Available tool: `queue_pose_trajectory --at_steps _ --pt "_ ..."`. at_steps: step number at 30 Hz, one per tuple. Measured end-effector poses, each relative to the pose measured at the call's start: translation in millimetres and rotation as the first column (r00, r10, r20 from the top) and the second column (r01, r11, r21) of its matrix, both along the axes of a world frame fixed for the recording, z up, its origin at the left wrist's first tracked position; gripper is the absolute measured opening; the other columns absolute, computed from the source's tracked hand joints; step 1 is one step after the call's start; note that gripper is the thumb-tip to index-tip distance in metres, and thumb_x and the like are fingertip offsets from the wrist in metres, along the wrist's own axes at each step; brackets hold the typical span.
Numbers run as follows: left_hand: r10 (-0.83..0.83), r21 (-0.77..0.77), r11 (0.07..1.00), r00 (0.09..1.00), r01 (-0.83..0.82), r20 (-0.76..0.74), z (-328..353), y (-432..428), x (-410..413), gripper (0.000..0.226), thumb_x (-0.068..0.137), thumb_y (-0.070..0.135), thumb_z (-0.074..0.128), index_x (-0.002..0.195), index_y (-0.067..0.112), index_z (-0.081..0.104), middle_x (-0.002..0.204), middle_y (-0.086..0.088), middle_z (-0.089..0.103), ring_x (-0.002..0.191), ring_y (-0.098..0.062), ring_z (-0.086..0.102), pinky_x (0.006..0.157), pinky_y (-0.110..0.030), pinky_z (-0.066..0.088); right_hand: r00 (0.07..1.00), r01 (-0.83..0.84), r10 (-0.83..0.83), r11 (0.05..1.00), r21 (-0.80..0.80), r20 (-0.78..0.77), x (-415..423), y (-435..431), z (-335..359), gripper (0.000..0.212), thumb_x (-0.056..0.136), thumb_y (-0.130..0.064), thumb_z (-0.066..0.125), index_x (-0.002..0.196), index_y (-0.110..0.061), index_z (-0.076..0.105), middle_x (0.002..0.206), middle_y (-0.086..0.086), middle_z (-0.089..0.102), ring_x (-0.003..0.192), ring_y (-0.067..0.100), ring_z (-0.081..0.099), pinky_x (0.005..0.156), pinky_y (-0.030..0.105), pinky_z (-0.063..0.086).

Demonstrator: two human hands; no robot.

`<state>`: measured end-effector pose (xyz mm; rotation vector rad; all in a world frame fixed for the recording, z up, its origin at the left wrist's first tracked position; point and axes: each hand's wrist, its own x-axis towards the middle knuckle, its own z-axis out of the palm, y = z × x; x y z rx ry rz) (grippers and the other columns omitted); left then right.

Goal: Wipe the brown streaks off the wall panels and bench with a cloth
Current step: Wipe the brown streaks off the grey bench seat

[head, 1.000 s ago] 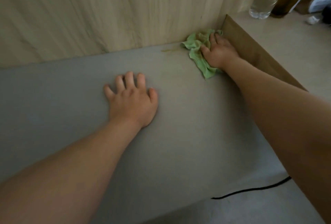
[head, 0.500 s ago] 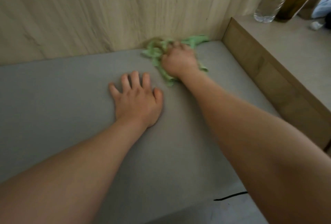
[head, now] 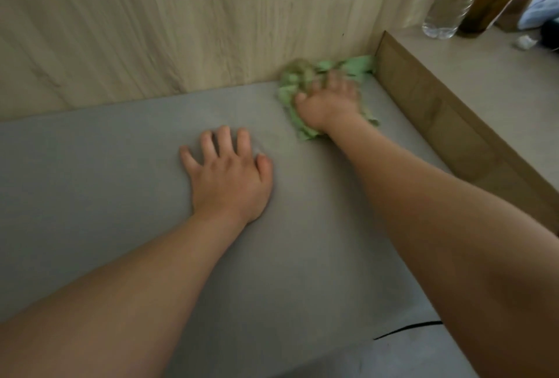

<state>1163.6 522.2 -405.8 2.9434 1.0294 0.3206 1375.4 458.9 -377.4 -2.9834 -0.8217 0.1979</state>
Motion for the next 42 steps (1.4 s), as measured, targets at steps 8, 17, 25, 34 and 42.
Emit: queue_pose_trajectory --at_steps 8,17,25,34,42 --pt "0.006 -0.006 1.0 1.0 -0.006 -0.006 1 1 0 0.059 0.092 0.049 0.02 0.135 0.019 0.047 0.143 -0.011 0.045 0.134 -0.035 0.037 0.111 -0.066 0.027 0.983 -0.184 0.184 0.983 0.023 0.014 16 -31 3 0.078 0.094 -0.083 0.016 0.163 -0.047 0.008 0.174 -0.006 0.002 0.16 0.024 -0.003 0.128 0.048 0.0" --pt "0.0 -0.003 1.0 1.0 0.0 -0.013 -1 0 0 0.056 0.093 0.048 0.023 0.133 0.018 0.048 0.139 -0.013 0.047 0.131 -0.036 0.04 0.11 -0.068 0.028 0.995 -0.092 0.092 0.996 -0.005 0.024 -10 -38 -2 0.082 0.094 -0.081 0.016 0.164 -0.041 0.006 0.174 0.009 -0.002 0.159 0.034 -0.006 0.128 0.049 -0.004" --pt "0.013 -0.039 0.999 0.998 -0.016 -0.064 3 3 0 0.06 0.093 0.049 0.02 0.137 0.018 0.046 0.141 -0.011 0.045 0.134 -0.035 0.037 0.112 -0.068 0.026 0.989 -0.147 0.147 0.989 0.002 -0.005 -5 -137 4 0.094 0.079 -0.091 0.011 0.162 -0.048 0.009 0.174 -0.003 0.002 0.16 0.025 0.0 0.129 0.044 0.003" --pt "-0.088 -0.279 0.96 0.979 0.034 -0.184 26 13 -2 0.056 0.101 0.048 0.026 0.152 0.024 0.03 0.165 -0.007 0.019 0.152 -0.032 0.015 0.119 -0.067 0.01 0.983 0.181 -0.182 0.982 -0.049 -0.028 10 -57 8 0.088 0.09 -0.085 0.02 0.163 -0.043 -0.006 0.173 0.015 -0.009 0.157 0.044 -0.004 0.126 0.055 -0.001" --pt "0.272 -0.14 0.948 0.955 -0.287 -0.118 45 132 -130 0.041 0.102 0.04 0.037 0.133 0.015 0.045 0.143 -0.012 0.04 0.136 -0.034 0.036 0.109 -0.052 0.035 0.966 -0.258 0.259 0.966 -0.028 0.018 -132 95 5 0.082 0.093 -0.08 0.025 0.164 -0.044 0.003 0.173 0.012 -0.001 0.158 0.04 -0.004 0.127 0.051 -0.003"
